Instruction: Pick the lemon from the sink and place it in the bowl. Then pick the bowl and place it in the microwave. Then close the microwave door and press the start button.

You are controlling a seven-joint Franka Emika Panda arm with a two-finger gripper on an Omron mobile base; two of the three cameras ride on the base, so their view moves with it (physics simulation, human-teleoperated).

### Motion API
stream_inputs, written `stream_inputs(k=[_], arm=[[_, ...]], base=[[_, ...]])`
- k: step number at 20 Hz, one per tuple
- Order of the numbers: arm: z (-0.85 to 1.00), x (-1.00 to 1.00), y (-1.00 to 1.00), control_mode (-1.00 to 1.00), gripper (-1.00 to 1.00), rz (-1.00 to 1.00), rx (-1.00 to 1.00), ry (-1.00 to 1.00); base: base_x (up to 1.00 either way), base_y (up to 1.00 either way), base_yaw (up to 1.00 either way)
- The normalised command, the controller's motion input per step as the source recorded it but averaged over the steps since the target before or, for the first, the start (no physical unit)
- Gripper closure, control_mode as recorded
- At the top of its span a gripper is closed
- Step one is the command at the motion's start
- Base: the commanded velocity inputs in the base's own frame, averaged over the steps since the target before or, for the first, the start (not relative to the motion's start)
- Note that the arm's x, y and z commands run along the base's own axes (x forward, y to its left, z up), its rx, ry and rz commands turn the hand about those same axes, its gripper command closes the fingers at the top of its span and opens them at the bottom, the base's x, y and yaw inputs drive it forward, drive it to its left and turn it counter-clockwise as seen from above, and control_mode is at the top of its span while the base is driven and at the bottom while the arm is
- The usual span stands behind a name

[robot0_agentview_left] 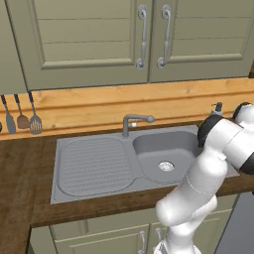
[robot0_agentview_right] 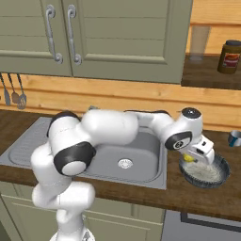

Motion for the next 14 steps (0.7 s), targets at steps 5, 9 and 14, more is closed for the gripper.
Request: stream_inputs(k=[5, 9, 14], arm=[[-0.28, 0.16, -0.23, -1.00, 1.00, 0.00, 0.05, 0.03], [-0.27, 0.16, -0.14, -1.00, 1.00, 0.00, 0.02, 0.05], [-0.25, 0.16, -0.13, -1.00, 1.00, 0.00, 0.00, 0.04]], base=[[0.00, 0.00, 0.00], [0.00, 0.00, 0.00], [0.00, 0.00, 0.00]])
